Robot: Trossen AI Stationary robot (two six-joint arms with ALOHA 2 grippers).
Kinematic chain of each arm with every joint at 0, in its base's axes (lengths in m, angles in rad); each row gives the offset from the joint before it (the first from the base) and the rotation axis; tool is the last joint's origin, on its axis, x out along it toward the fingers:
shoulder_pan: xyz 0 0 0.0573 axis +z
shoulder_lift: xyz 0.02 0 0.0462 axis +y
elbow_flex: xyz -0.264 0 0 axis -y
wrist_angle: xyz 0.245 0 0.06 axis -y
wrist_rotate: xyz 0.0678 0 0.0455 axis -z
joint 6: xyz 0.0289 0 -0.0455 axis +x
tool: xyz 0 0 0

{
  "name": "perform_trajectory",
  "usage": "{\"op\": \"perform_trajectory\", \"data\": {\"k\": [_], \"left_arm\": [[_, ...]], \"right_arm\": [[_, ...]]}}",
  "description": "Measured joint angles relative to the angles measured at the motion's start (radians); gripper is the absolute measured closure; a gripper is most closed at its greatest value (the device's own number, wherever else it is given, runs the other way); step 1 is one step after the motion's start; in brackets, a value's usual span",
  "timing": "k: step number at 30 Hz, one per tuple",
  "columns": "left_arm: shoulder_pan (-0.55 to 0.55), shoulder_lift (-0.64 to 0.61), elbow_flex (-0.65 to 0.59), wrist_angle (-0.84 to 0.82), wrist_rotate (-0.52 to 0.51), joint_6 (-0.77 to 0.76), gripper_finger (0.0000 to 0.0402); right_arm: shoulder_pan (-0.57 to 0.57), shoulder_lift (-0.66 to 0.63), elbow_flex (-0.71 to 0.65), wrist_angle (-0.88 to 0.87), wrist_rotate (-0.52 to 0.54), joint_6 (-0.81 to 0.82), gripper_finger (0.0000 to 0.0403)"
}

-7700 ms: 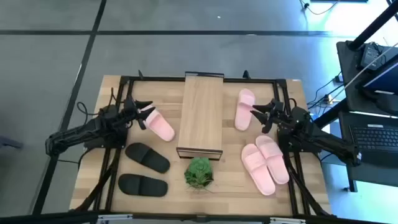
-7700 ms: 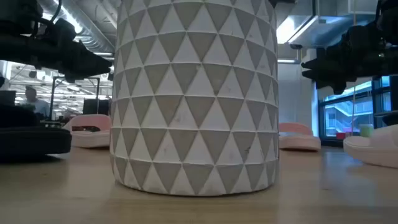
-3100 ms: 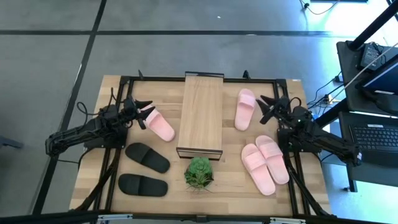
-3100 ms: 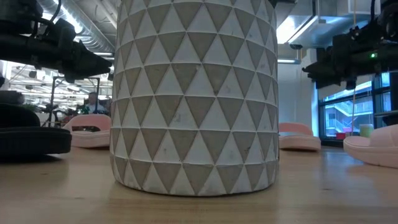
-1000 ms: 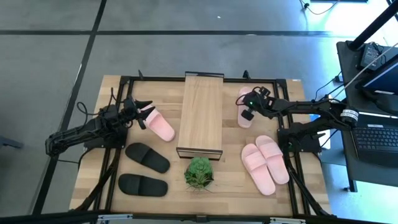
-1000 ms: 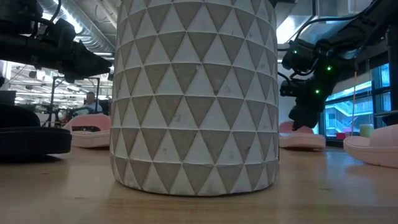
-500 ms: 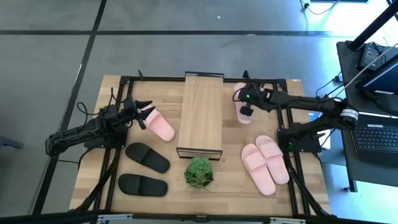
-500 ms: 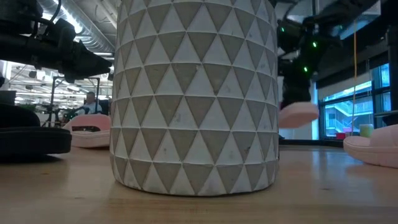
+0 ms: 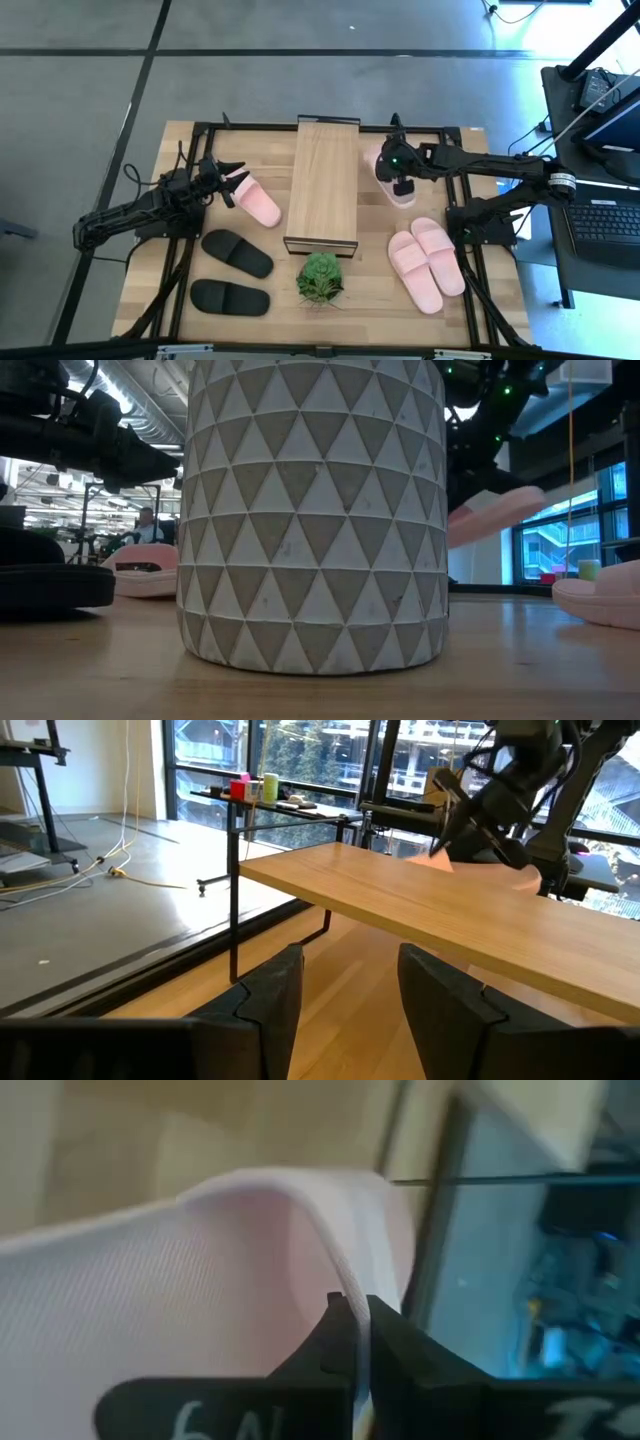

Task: Pick and place slides into the shelf
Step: Put the pink slipper under the shelf

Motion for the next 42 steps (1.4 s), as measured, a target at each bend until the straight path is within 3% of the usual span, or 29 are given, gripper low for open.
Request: {"op": "perform_trajectory", "data": {"k": [5,10,24,42], "left_arm": [[0.0,0.0,0.0,0.0,0.0,0.001,0.0244],[0.0,0.0,0.0,0.0,0.0,0.001,0.0244],[0.0,0.0,0.0,0.002,-0.027,0.002,0.0244],[0.0,0.0,0.0,0.007,-0.067,0.08,0.0244]], "right_arm": [[0.0,0.0,-0.036,0.055,-0.051,-0.059,0.0391],[-0.001,0.0,-0.122,0.24,-0.181,-0.174,0.0391],[-0.012,0.01,-0.396,0.809,-0.367,-0.467,0.0391],[-0.058,0.361,-0.226,0.88,-0.44,-0.622,0.0391]]}}
